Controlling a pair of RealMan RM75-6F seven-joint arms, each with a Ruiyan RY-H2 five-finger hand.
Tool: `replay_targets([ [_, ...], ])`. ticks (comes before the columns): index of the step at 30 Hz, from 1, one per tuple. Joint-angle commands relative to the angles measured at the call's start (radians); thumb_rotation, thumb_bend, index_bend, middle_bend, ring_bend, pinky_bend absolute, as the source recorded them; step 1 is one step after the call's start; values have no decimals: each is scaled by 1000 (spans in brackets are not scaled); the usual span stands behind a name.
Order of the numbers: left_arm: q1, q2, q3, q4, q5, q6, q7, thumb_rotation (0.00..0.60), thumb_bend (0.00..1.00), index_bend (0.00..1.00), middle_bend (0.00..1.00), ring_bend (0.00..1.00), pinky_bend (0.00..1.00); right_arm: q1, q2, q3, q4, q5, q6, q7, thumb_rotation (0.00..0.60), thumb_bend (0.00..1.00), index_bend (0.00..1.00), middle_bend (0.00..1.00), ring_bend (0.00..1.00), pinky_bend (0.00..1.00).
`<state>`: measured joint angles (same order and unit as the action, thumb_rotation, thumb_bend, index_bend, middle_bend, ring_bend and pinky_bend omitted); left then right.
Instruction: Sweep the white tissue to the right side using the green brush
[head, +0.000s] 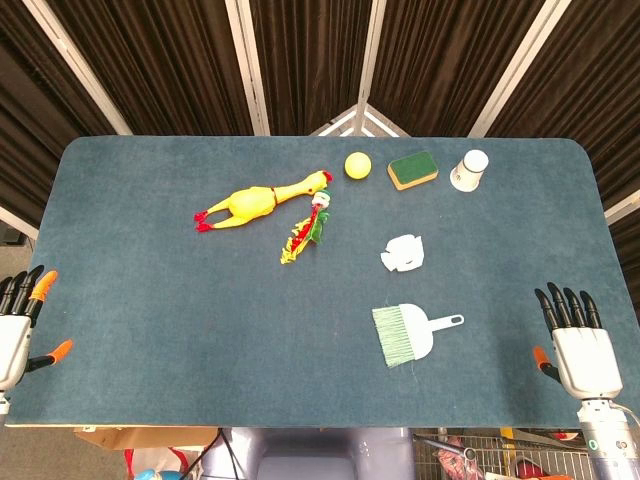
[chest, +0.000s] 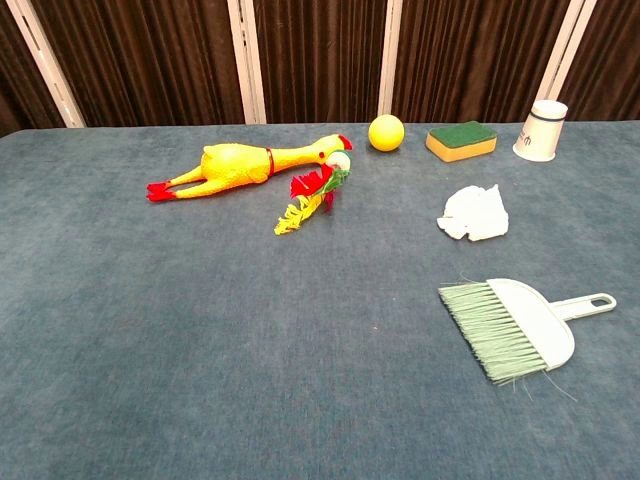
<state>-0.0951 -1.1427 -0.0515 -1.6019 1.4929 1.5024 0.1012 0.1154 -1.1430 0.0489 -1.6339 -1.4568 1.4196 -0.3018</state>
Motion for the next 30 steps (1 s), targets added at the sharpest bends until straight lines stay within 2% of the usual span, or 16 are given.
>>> replay_targets([
  [1,0,0,0,0,0,0,0,600,9,0,0,0,0,0,1,0,-3,0,0,-3,600,329,0,0,0,0],
  [14,2,1,-1,1,-3,3,-5,600,10,0,0,0,0,7,-1,1,-7,-7,-8,1,600,329,0,0,0,3],
  [16,3,1,-1,1,-3,3,-4,600,10,0,0,0,0,13,-3,1,-9,-16,-12,3,600,329,0,20,41,67],
  [18,4,1,-1,0,-3,4,-5,600,9,0,0,0,0,23,-7,0,-8,-26,-23,2,600,329,0,150,201,244],
  [20,5,1,-2,0,-4,7,-5,600,9,0,0,0,0,44,-13,3,-5,-29,-52,-10,600,329,0,475,542,545],
  [22,4,0,-3,-1,-2,9,-4,600,9,0,0,0,0,66,-23,5,1,-28,-85,-21,600,329,20,682,743,694],
  [23,4,0,-3,0,-1,10,-3,600,9,0,0,0,0,77,-30,6,5,-23,-104,-27,600,330,52,758,811,742],
  [26,4,-3,-4,0,3,14,-2,600,9,0,0,0,0,115,-54,11,15,-9,-166,-55,600,329,178,867,909,804],
  [30,5,-3,-6,4,1,17,-6,600,9,0,0,0,0,157,-100,15,36,17,-237,-104,600,329,240,918,953,830],
])
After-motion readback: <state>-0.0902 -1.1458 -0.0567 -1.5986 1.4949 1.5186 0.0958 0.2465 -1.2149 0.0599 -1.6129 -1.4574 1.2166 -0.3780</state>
